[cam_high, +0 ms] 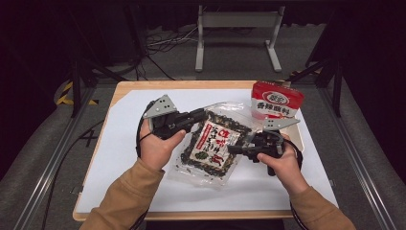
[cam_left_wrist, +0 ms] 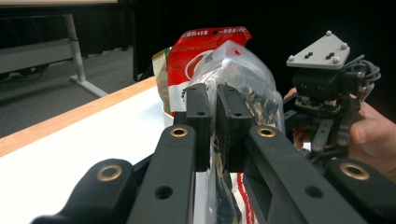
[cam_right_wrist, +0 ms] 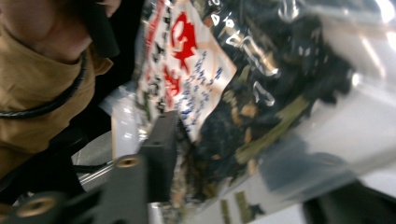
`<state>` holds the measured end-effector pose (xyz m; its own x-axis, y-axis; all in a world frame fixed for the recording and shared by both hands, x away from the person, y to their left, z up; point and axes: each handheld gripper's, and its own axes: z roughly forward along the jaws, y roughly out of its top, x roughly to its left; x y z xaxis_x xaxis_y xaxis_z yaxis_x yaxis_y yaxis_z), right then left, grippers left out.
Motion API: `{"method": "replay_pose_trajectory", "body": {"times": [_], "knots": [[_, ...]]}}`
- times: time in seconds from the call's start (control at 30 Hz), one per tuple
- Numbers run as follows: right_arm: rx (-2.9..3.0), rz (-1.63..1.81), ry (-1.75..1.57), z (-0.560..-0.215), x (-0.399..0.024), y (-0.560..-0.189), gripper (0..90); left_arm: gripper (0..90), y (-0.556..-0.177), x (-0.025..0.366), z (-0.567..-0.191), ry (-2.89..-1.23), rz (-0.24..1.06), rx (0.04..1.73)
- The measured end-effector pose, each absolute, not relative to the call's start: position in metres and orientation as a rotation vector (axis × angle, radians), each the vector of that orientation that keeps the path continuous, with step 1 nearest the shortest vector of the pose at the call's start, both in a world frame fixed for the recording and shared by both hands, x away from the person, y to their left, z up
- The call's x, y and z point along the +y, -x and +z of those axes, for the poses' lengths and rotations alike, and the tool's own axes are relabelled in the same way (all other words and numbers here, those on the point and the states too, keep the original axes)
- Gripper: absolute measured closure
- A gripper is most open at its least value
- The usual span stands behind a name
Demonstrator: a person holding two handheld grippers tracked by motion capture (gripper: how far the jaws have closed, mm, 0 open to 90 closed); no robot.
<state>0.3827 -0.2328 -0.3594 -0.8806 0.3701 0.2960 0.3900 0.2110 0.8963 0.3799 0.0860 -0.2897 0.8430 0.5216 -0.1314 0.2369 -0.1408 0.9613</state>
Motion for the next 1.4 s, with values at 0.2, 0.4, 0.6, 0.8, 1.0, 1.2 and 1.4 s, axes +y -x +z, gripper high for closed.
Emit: {"method": "replay_pose_trajectory", "body": {"times": [0.2,0.4,0.6,0.8,1.0,1.2,1.4], "knots": [[-2.401,-1.785,0.681,-0.354,-0.237,-0.383,71.0,83.9,-0.38,0.09,-0.29,-1.716,0.274,0.595],[-2.479,-1.749,0.654,-0.349,-0.239,-0.381,75.5,89.7,-0.382,0.096,-0.288,-1.709,0.205,0.588],[-2.502,-1.733,0.631,-0.344,-0.24,-0.378,75.6,80.1,-0.38,0.097,-0.285,-1.713,0.196,0.567],[-2.574,-1.722,0.633,-0.325,-0.253,-0.374,75.6,72.8,-0.378,0.107,-0.284,-1.728,0.228,0.579],[-2.654,-1.69,0.622,-0.306,-0.263,-0.37,75.6,68.5,-0.378,0.116,-0.289,-1.746,0.239,0.602],[-2.76,-1.64,0.614,-0.281,-0.277,-0.366,75.5,65.4,-0.377,0.124,-0.298,-1.773,0.267,0.617],[-2.831,-1.591,0.629,-0.26,-0.288,-0.364,75.5,59.2,-0.375,0.132,-0.31,-1.799,0.306,0.628]]}}
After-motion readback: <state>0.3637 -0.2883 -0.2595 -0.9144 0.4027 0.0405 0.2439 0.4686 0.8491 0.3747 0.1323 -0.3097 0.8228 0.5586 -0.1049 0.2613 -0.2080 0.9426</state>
